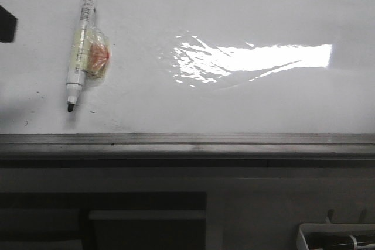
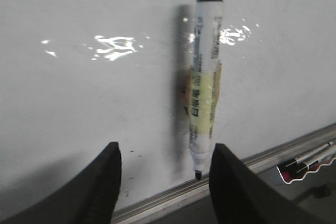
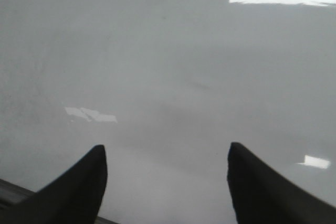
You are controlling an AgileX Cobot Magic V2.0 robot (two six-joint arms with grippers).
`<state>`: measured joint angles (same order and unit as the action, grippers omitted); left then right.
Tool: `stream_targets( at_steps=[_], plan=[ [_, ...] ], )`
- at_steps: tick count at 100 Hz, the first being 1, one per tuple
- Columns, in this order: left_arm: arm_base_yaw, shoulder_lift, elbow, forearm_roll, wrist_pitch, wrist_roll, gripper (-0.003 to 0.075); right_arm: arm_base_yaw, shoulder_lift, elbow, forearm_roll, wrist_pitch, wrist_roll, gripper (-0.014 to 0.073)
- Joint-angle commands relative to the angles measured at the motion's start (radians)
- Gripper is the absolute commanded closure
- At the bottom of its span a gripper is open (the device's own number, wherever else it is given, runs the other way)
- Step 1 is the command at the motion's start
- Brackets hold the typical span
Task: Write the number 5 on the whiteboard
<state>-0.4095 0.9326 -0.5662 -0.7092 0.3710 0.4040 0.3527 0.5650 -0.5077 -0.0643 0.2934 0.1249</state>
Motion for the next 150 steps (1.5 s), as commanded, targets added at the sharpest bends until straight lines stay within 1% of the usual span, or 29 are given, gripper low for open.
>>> stream_targets(
  at_steps=[1,17,27,33,38,41,42,47,48,51,52,58,63,68,76,80,81,88,89,90,96,100,107,115,131,150],
  plan=[
    [-0.085,0.064,-0.037,-0.047,-0.141,0.005,0.0367,0.012,0.015,-0.037,-0.013,-0.080,-0.001,0.0153],
    [-0.188,0.168,-0.037,-0.114,-0.282,0.002,0.0367,0.015,0.015,-0.037,-0.013,-0.080,-0.001,0.0153],
    [-0.222,0.226,-0.037,-0.119,-0.312,0.002,0.0368,0.015,0.015,-0.037,-0.013,-0.080,-0.001,0.0153],
    [-0.227,0.255,-0.037,-0.119,-0.313,0.002,0.0386,0.015,0.015,-0.037,-0.011,-0.080,-0.001,0.0153],
    [-0.227,0.272,-0.037,-0.119,-0.305,0.002,0.0430,0.015,0.015,-0.037,-0.011,-0.080,-0.001,0.0153],
    [-0.227,0.281,-0.037,-0.119,-0.301,0.002,0.0497,0.017,0.015,-0.037,-0.011,-0.085,-0.001,0.0153],
    [-0.227,0.281,-0.037,-0.119,-0.301,0.002,0.0497,0.017,0.015,-0.037,-0.011,-0.085,-0.001,0.0153],
    [-0.227,0.283,-0.037,-0.119,-0.295,0.002,0.0605,0.026,0.015,-0.038,-0.007,-0.090,-0.001,0.0153],
    [-0.227,0.283,-0.037,-0.119,-0.295,0.002,0.0657,0.028,0.015,-0.039,-0.007,-0.092,-0.001,0.0153],
    [-0.227,0.283,-0.037,-0.119,-0.293,0.002,0.0709,0.040,0.015,-0.043,-0.007,-0.092,-0.001,0.0153],
    [-0.227,0.280,-0.037,-0.116,-0.293,0.002,0.0743,0.042,0.015,-0.047,-0.007,-0.090,-0.001,0.0153],
    [-0.230,0.267,-0.045,-0.092,-0.273,0.024,0.0741,0.075,0.015,-0.061,-0.007,-0.082,-0.001,0.0153],
    [-0.242,0.252,-0.058,-0.048,-0.232,0.073,0.0741,0.111,0.015,-0.080,-0.007,-0.072,-0.001,0.0153],
    [-0.261,0.233,-0.076,0.006,-0.173,0.153,0.0741,0.156,0.015,-0.099,-0.007,-0.063,-0.001,0.0153],
    [-0.301,0.204,-0.108,0.083,-0.066,0.327,0.0741,0.242,0.038,-0.129,-0.007,-0.044,-0.023,0.0153],
    [-0.331,0.185,-0.123,0.106,-0.026,0.423,0.0741,0.311,0.057,-0.145,-0.007,-0.015,-0.063,0.0153],
    [-0.331,0.182,-0.122,0.108,-0.020,0.439,0.0741,0.311,0.061,-0.148,-0.007,-0.008,-0.070,0.0153],
    [-0.380,0.160,-0.132,0.116,0.008,0.615,0.0741,0.425,0.105,-0.173,-0.007,0.065,-0.141,0.0153],
    [-0.384,0.157,-0.132,0.116,0.008,0.628,0.0741,0.462,0.114,-0.177,-0.007,0.078,-0.154,0.0154],
    [-0.392,0.155,-0.132,0.116,0.008,0.642,0.0741,0.462,0.119,-0.179,-0.007,0.084,-0.159,0.0153],
    [-0.417,0.142,-0.132,0.116,0.008,0.732,0.0741,0.572,0.157,-0.189,-0.007,0.113,-0.188,0.0153],
    [-0.430,0.140,-0.132,0.116,0.008,0.757,0.0741,0.641,0.183,-0.189,-0.011,0.107,-0.188,0.0153],
    [-0.442,0.140,-0.132,0.116,0.006,0.762,0.0741,0.731,0.216,-0.189,-0.025,0.075,-0.188,0.0153],
    [-0.453,0.140,-0.132,0.116,0.008,0.762,0.0741,0.784,0.258,-0.189,-0.028,0.005,-0.188,0.0153],
    [-0.499,0.128,-0.135,0.116,0.008,0.762,0.0741,0.787,0.330,-0.189,-0.026,-0.097,-0.186,0.0153],
    [-0.531,0.101,-0.135,0.116,0.005,0.762,0.0741,0.787,0.365,-0.189,-0.026,-0.115,-0.186,0.0153]
  ],
)
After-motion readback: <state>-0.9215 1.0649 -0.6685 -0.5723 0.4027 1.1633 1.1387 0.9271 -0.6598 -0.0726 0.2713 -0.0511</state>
